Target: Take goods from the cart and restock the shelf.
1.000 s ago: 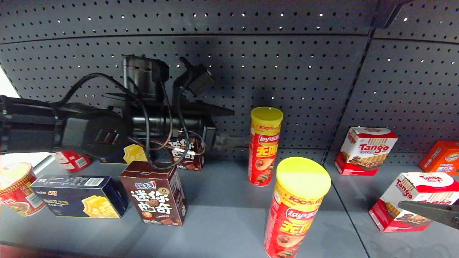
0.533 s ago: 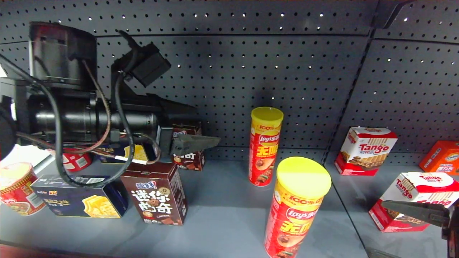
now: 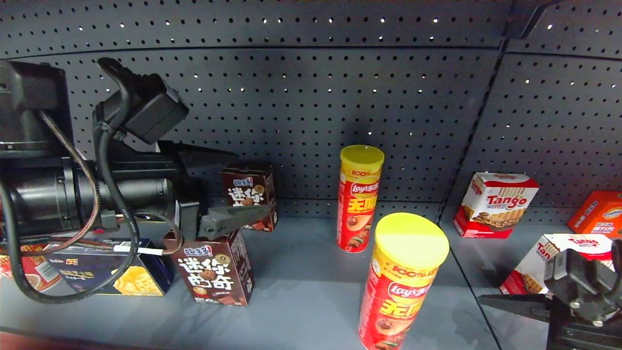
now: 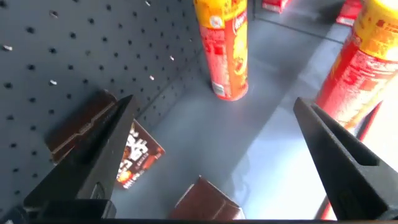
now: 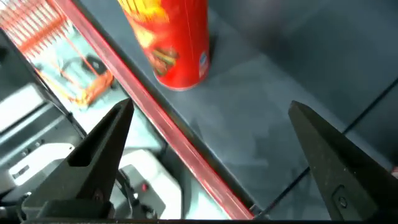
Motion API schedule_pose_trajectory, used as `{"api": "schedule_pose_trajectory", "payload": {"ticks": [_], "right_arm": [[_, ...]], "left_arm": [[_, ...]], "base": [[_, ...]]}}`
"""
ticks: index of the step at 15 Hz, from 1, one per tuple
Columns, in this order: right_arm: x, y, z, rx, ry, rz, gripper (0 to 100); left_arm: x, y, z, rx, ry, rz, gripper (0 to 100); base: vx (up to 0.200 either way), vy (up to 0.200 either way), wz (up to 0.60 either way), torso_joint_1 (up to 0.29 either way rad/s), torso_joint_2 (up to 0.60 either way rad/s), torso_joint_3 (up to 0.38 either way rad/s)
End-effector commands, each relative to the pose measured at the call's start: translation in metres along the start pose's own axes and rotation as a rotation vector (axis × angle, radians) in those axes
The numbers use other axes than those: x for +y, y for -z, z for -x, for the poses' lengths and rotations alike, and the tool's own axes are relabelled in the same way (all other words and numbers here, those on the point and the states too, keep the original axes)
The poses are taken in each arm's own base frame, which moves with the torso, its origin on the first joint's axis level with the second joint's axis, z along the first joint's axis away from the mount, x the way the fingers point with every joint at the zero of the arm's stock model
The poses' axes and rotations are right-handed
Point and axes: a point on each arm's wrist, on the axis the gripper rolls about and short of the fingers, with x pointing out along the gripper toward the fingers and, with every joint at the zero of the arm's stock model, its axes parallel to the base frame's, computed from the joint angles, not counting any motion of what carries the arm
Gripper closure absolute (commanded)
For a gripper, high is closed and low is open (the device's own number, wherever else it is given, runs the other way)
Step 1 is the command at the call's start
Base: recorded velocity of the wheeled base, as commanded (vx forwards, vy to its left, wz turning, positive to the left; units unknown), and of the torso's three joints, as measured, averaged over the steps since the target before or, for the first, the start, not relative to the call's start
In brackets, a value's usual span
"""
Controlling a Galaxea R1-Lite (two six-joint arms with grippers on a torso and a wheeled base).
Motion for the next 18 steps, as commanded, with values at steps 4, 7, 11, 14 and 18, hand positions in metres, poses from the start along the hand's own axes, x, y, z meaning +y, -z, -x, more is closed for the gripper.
{"api": "schedule_pose_trajectory", "payload": {"ticks": [4,7,11,14,18], "right_arm": [[-0.001,0.005,-0.031,0.123,0.073,-0.002,0],[-0.005,0.001,-0.043,0.138,0.126,0.0,0],[-0.015,-0.015,-0.057,0.126,0.167,-0.021,0],[-0.018,-0.025,-0.068,0.119,0.176,-0.023,0],[-0.016,-0.023,-0.071,0.131,0.165,-0.017,0]], "left_arm": [[0.0,-0.006,0.004,-0.016,-0.008,-0.007,0],[0.0,-0.006,0.004,-0.015,-0.016,-0.009,0],[0.0,-0.003,0.003,-0.008,-0.013,-0.007,0],[0.0,-0.003,0.002,-0.008,-0.013,-0.007,0],[0.0,-0.003,0.001,-0.008,-0.011,-0.007,0]], "base": [[0.0,0.0,0.0,0.0,0.0,0.0],[0.0,0.0,0.0,0.0,0.0,0.0],[0.0,0.0,0.0,0.0,0.0,0.0],[0.0,0.0,0.0,0.0,0.0,0.0],[0.0,0.0,0.0,0.0,0.0,0.0]]}}
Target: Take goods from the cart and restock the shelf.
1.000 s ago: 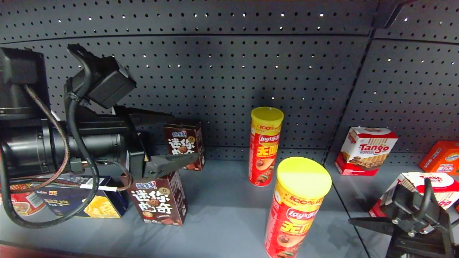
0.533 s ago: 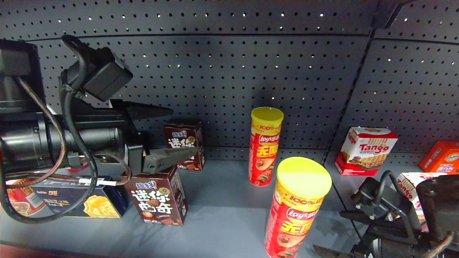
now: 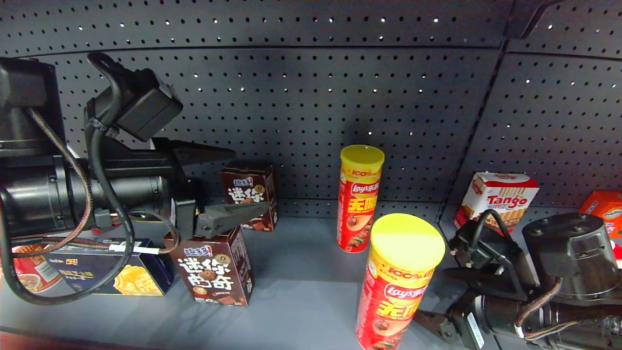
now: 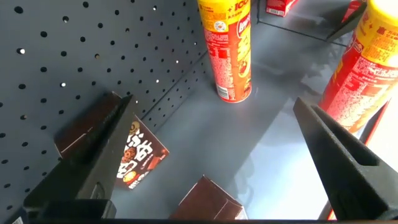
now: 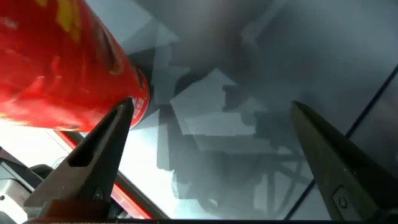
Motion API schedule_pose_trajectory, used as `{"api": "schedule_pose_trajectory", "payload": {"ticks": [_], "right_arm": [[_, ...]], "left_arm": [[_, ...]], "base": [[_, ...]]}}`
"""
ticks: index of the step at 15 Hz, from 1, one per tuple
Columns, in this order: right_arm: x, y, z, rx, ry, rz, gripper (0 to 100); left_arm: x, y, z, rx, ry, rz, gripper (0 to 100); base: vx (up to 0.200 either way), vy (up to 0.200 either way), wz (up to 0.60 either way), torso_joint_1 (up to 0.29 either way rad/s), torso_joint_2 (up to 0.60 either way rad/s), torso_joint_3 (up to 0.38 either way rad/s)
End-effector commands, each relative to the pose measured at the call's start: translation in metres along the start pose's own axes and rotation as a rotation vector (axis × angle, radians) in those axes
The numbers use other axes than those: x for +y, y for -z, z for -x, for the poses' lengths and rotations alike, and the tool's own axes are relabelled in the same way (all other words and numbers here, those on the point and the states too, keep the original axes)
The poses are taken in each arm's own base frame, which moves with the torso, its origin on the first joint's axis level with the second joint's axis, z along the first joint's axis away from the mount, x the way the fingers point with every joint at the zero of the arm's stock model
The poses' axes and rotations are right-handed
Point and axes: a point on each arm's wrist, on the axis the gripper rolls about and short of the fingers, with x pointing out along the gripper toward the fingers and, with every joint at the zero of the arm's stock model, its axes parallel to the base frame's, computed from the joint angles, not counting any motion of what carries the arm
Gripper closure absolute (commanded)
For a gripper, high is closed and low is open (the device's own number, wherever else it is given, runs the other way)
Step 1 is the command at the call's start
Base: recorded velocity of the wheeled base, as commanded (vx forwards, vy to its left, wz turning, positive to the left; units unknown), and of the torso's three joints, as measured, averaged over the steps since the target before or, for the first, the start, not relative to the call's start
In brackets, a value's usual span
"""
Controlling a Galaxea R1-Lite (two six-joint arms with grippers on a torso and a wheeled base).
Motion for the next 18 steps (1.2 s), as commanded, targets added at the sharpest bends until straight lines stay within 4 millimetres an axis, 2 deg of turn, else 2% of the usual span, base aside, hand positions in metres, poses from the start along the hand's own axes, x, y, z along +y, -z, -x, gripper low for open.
{"api": "schedule_pose_trajectory", "payload": {"ticks": [1,10,18], "right_arm": [[0.001,0.001,-0.003,0.01,-0.005,0.005,0],[0.011,-0.011,-0.019,0.013,-0.035,0.024,0],[0.018,-0.008,-0.02,0.024,-0.059,0.036,0]], "left_arm": [[0.001,0.002,-0.003,0.008,0.004,0.005,0],[0.003,0.003,-0.006,0.01,0.003,0.006,0],[0.003,0.004,-0.007,0.011,0.004,0.007,0]], "base": [[0.0,0.0,0.0,0.0,0.0,0.0],[0.0,0.0,0.0,0.0,0.0,0.0],[0.0,0.0,0.0,0.0,0.0,0.0]]}}
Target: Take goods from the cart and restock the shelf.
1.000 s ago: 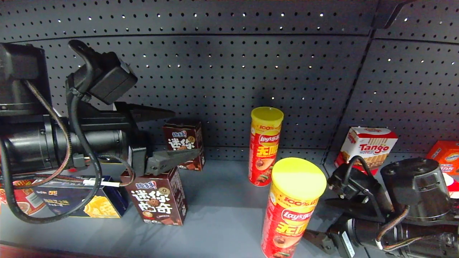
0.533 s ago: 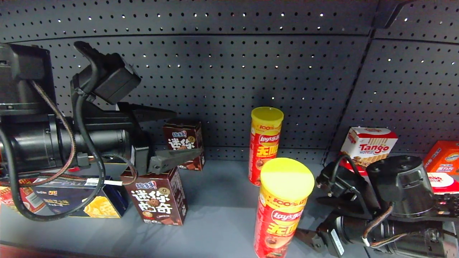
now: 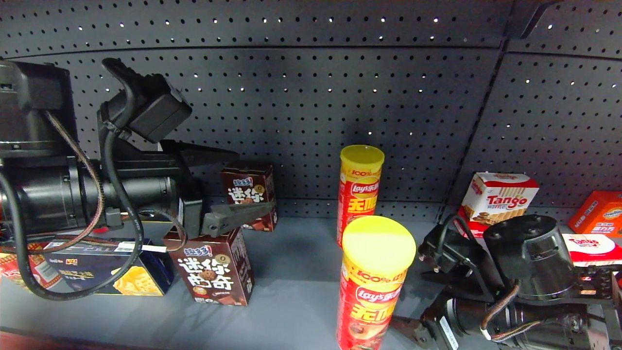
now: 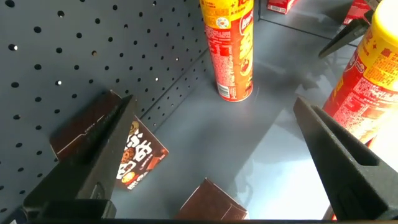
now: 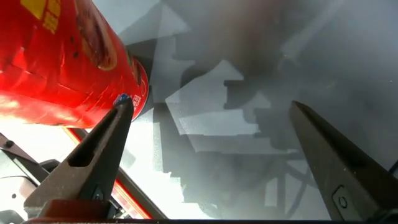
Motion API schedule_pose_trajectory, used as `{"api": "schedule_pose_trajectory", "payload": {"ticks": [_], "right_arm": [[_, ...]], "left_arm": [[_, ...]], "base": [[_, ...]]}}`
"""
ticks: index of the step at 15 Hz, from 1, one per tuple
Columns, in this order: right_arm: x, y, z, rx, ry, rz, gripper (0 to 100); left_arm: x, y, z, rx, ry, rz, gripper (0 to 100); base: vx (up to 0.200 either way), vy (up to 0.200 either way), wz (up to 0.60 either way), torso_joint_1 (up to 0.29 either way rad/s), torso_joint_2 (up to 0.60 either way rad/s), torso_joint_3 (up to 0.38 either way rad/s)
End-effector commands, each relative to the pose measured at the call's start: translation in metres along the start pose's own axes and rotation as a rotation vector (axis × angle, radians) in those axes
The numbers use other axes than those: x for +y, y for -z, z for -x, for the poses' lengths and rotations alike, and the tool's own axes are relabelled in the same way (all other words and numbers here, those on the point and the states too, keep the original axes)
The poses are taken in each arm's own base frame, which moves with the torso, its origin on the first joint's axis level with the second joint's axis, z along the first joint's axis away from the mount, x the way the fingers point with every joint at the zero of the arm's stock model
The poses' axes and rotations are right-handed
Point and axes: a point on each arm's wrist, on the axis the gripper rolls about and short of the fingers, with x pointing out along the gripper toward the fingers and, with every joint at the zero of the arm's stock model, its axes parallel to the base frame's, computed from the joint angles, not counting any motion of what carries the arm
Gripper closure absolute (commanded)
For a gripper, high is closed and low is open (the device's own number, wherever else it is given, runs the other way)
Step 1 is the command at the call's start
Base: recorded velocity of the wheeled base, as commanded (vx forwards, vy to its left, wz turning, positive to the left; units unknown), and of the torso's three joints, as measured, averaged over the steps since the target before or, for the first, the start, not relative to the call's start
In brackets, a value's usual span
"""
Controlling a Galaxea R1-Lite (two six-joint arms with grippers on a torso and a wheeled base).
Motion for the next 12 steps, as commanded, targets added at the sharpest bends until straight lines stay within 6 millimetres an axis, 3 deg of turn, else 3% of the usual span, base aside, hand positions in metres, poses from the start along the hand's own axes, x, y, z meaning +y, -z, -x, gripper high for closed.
{"api": "schedule_pose_trajectory", "payload": {"ticks": [1,8,10,12], "right_arm": [[0.0,0.0,0.0,-0.001,-0.001,0.001,0],[-0.003,-0.01,0.007,-0.086,0.011,-0.01,0],[-0.011,-0.035,0.027,-0.223,0.042,-0.032,0],[-0.024,-0.046,0.05,-0.313,0.086,-0.058,0]], "left_arm": [[0.0,0.001,-0.001,0.003,0.001,0.002,0],[0.0,-0.001,0.0,-0.004,-0.001,-0.002,0],[0.003,-0.008,0.006,-0.022,-0.035,-0.004,0],[0.012,-0.01,0.02,-0.012,-0.137,0.004,0]], "base": [[0.0,0.0,0.0,0.0,0.0,0.0],[0.0,0.0,0.0,0.0,0.0,0.0],[0.0,0.0,0.0,0.0,0.0,0.0],[0.0,0.0,0.0,0.0,0.0,0.0]]}}
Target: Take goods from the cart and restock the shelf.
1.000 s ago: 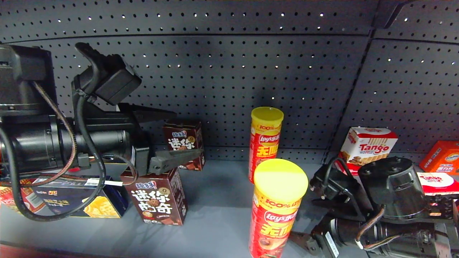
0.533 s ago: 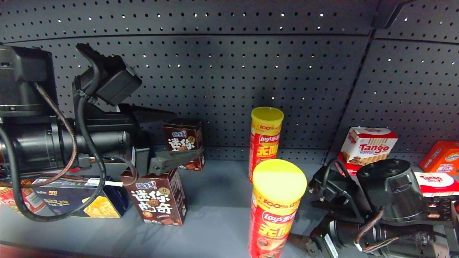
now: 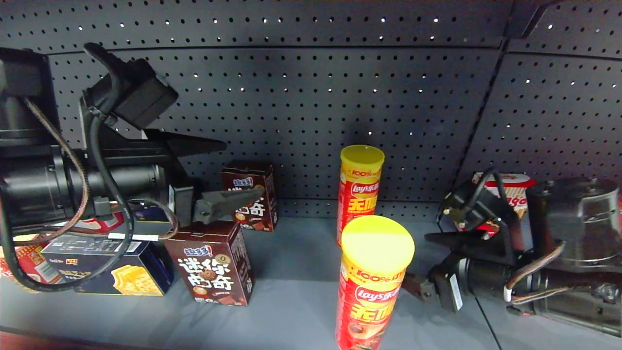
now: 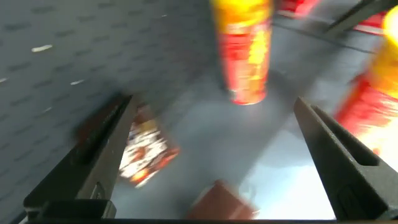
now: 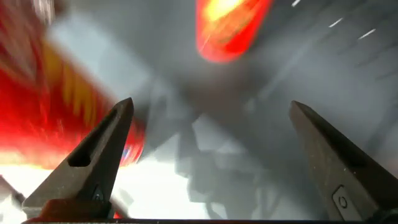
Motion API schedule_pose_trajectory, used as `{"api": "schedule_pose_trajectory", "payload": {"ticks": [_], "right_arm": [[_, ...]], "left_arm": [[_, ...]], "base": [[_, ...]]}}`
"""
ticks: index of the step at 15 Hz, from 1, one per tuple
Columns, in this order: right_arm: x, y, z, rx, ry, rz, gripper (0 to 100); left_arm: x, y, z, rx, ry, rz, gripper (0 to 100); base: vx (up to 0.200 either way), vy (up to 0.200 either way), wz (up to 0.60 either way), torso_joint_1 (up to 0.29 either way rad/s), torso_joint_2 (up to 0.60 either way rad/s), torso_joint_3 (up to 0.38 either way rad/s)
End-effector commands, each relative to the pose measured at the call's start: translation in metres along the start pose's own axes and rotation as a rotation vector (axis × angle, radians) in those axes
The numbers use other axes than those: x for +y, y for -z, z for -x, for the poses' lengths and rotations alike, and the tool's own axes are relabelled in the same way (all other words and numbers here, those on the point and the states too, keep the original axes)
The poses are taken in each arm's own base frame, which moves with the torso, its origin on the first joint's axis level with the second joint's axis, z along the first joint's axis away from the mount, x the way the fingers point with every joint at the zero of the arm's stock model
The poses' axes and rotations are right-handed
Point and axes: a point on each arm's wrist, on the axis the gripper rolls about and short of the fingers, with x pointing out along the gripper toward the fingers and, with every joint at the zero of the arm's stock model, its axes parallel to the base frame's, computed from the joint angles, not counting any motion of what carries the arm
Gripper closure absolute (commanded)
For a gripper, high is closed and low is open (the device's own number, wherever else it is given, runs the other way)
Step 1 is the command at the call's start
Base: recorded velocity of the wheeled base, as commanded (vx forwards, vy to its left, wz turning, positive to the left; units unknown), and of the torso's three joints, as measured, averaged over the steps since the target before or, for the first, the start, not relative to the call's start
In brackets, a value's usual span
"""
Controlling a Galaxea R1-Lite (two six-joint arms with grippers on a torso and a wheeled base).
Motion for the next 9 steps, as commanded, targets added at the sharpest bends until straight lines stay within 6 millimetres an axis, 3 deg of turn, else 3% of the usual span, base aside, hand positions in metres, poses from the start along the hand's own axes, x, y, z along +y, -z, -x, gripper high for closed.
{"api": "schedule_pose_trajectory", "payload": {"ticks": [1,5,9], "right_arm": [[-0.02,-0.021,0.04,-0.15,0.076,-0.035,0],[-0.031,-0.006,0.099,-0.265,0.154,-0.06,0],[-0.043,0.007,0.135,-0.348,0.29,-0.099,0]], "left_arm": [[0.009,0.001,0.012,-0.003,-0.069,0.004,0],[-0.005,0.006,0.05,-0.03,-0.116,0.017,0],[-0.016,0.03,0.092,-0.034,-0.243,0.029,0]], "base": [[0.0,0.0,0.0,0.0,0.0,0.0],[0.0,0.0,0.0,0.0,0.0,0.0],[0.0,0.0,0.0,0.0,0.0,0.0]]}}
